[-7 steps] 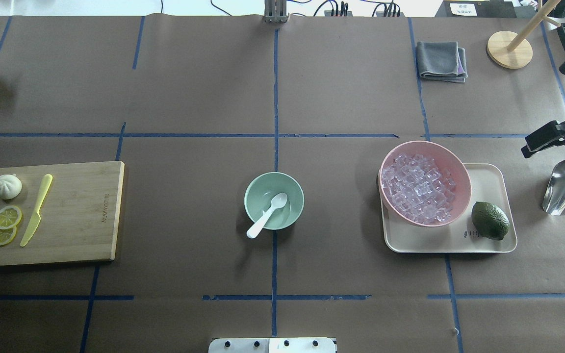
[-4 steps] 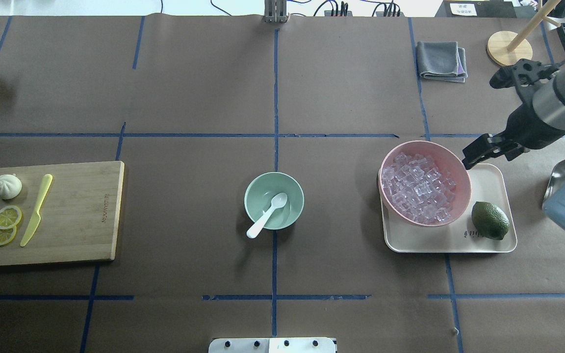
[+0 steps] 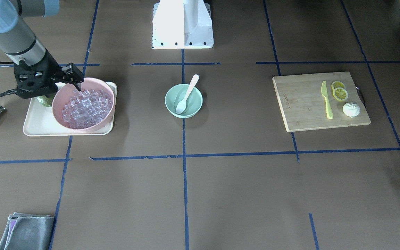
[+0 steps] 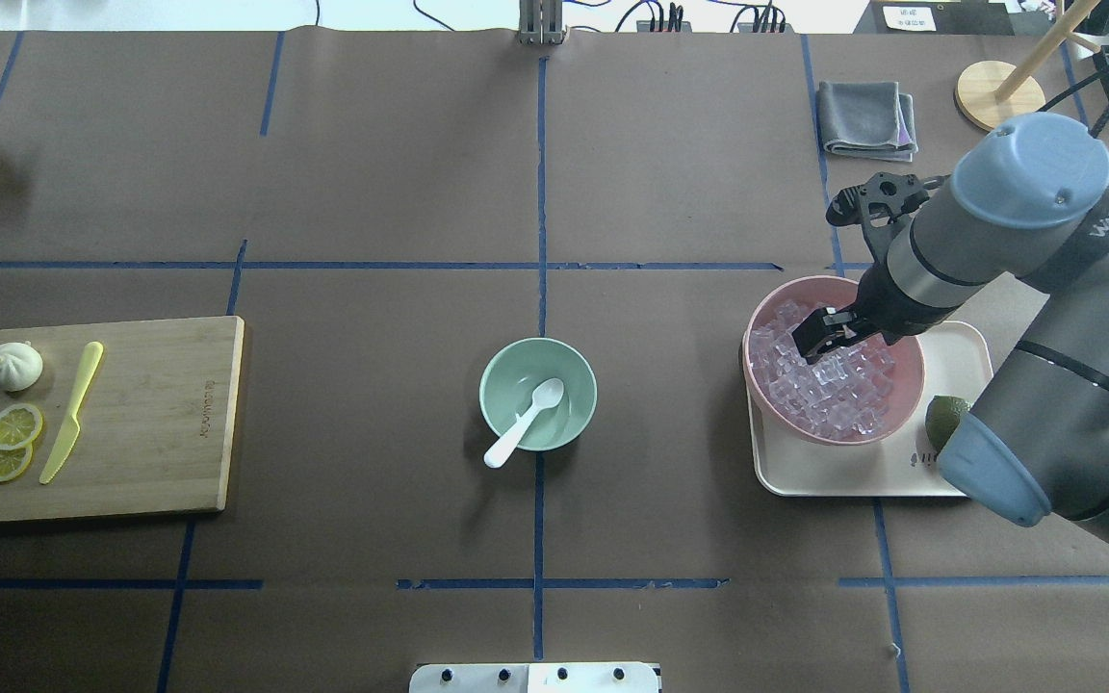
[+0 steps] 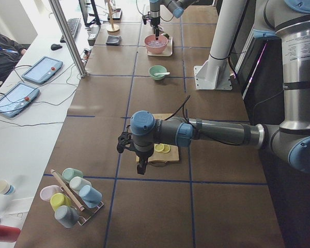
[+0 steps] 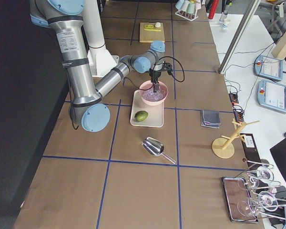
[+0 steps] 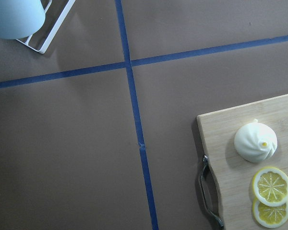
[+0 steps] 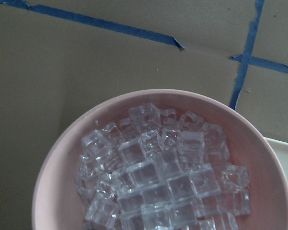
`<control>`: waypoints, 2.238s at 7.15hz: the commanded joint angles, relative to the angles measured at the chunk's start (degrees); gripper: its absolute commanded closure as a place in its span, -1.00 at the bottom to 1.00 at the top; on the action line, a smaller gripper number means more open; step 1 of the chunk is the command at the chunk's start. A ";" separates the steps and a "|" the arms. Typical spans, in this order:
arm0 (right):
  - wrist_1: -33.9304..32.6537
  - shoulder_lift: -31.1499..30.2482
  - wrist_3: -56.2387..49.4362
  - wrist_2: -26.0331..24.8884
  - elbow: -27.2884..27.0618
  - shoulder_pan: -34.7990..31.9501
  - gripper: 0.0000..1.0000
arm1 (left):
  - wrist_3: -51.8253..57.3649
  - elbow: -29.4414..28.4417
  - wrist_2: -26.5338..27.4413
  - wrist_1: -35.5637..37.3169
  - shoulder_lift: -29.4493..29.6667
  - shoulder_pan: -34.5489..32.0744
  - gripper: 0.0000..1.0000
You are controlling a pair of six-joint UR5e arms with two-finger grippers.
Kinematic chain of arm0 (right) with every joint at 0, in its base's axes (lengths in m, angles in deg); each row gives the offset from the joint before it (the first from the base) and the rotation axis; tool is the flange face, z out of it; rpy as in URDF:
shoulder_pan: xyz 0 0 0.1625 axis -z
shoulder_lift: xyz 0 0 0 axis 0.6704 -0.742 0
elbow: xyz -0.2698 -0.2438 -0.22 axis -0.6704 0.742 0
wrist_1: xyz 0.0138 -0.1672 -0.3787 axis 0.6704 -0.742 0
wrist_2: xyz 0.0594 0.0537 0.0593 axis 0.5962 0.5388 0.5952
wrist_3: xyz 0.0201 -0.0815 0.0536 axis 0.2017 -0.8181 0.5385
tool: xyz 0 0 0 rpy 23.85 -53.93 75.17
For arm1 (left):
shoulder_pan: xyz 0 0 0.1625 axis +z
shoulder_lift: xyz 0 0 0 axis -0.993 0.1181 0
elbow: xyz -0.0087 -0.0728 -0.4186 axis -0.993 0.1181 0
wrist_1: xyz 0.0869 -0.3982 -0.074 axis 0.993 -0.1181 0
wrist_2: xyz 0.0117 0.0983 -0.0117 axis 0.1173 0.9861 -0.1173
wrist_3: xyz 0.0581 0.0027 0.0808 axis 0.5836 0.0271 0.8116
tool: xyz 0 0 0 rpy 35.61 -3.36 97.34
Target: Put spoon and ice into bowl
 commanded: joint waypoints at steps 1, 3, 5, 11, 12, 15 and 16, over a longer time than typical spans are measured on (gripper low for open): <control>7.70 -0.15 3.39 -0.45 3.49 1.72 -0.88 | 0.03 -0.01 0.00 -0.01 -0.06 -0.03 -1.00; 7.71 -1.11 3.40 -0.45 3.22 1.64 -0.70 | 0.03 -0.01 0.00 -0.01 -0.06 -0.03 -1.00; 7.54 -1.47 3.22 -0.45 3.40 1.64 -0.21 | 0.12 -0.01 0.00 -0.10 -0.15 -0.03 -1.00; 7.10 -1.91 3.22 0.07 2.35 1.55 0.86 | 0.03 0.16 0.00 -0.10 -0.15 -0.03 -1.00; 6.66 -1.56 3.31 0.34 2.00 1.55 0.95 | 0.03 0.16 0.00 -0.10 -0.15 -0.03 -1.00; -2.21 5.79 22.61 -0.27 0.23 3.03 1.00 | 0.03 0.51 0.00 -0.10 -0.50 -0.03 -1.00; -2.30 8.61 30.21 -0.36 0.41 3.65 1.00 | 0.03 0.51 -0.09 -0.02 -0.50 -0.11 -1.00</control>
